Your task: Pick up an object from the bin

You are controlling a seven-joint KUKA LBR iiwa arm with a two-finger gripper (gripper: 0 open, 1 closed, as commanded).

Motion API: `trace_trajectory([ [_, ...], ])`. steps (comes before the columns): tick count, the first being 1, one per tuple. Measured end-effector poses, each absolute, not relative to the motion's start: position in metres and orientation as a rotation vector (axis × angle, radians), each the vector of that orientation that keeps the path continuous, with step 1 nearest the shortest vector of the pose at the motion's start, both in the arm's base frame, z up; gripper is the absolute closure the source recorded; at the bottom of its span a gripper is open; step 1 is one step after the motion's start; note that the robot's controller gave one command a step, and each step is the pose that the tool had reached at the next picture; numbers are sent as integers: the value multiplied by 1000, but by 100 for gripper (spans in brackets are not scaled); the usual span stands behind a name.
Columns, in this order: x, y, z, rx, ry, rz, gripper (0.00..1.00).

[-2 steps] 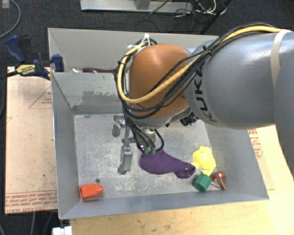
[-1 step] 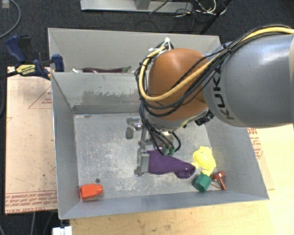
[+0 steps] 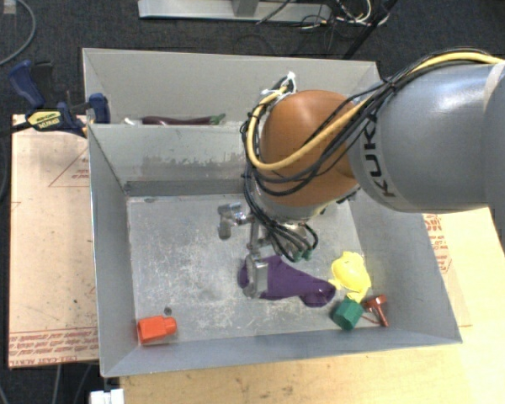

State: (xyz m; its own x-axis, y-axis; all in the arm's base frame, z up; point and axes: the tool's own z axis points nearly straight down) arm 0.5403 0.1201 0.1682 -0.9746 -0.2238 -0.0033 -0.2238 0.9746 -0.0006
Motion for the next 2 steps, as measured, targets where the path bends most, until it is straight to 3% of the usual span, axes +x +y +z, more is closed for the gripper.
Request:
trace_trajectory([
  [2,534,117,153,-440,3112,1,0],
])
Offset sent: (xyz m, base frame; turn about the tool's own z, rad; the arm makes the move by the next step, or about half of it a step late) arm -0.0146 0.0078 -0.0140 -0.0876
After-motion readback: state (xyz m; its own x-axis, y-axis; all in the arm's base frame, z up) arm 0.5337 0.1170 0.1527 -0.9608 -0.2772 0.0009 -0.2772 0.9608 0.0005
